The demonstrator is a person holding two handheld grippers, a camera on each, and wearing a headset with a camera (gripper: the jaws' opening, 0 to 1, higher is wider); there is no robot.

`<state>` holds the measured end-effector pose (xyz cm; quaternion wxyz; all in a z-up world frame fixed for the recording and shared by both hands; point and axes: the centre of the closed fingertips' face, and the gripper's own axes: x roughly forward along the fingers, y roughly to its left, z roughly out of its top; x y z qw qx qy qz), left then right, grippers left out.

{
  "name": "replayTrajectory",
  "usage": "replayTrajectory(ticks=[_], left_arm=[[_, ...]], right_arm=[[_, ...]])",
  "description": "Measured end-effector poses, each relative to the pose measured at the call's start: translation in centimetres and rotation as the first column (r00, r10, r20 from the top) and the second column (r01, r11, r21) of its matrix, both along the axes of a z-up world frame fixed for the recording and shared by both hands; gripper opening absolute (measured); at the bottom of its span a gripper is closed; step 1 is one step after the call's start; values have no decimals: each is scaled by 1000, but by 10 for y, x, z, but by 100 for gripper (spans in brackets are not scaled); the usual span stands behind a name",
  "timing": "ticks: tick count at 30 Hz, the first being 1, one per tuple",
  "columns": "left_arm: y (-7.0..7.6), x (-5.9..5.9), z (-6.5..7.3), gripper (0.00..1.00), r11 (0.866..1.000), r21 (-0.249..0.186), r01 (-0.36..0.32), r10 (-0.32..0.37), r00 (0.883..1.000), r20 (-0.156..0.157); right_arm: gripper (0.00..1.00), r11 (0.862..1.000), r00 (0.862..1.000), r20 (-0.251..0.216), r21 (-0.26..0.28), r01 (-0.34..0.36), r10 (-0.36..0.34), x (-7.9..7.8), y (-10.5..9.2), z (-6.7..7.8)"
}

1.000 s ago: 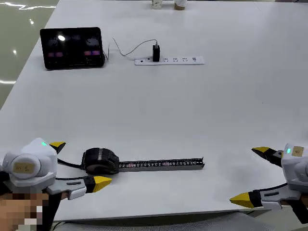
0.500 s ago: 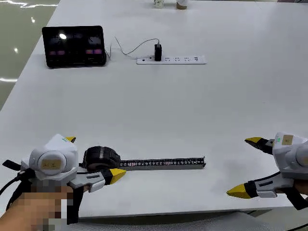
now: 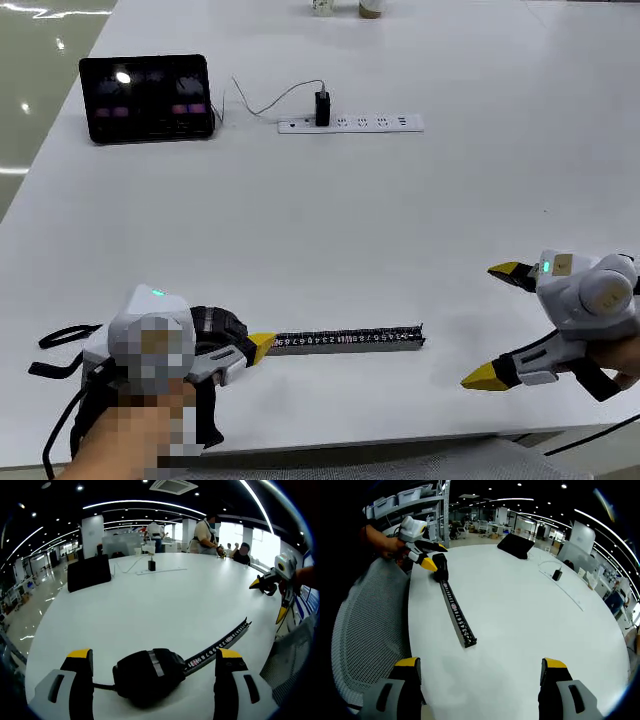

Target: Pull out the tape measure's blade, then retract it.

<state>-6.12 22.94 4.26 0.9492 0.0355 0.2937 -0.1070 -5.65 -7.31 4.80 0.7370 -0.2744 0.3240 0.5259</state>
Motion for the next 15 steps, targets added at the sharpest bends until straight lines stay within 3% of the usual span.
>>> replayTrajectory(ticks=[3, 5, 9, 10, 13, 15], left_arm=[[-2, -2, -5, 99, 1000, 12, -10, 10, 1000, 1], [0, -3, -6, 99, 999, -2, -43, 43, 999, 6], [11, -4, -7, 99, 988, -84, -126, 129, 991, 23], [14, -4, -8, 99, 987, -84, -137, 139, 990, 18], [19, -2, -6, 99, 987, -67, -148, 151, 988, 38], [18, -1, -7, 99, 984, -88, -152, 156, 987, 39]], right_arm=[[99, 1000, 1000, 6, -10, -27, 27, 6, 4, 3], [99, 999, 999, 8, -17, -45, 45, 9, 7, 4], [99, 997, 997, 6, -30, -75, 75, 14, 13, 4], [99, 996, 997, 3, -33, -82, 82, 14, 15, 3], [99, 992, 993, -10, -47, -115, 115, 13, 21, -3], [99, 988, 990, -18, -61, -140, 139, 13, 23, -10]])
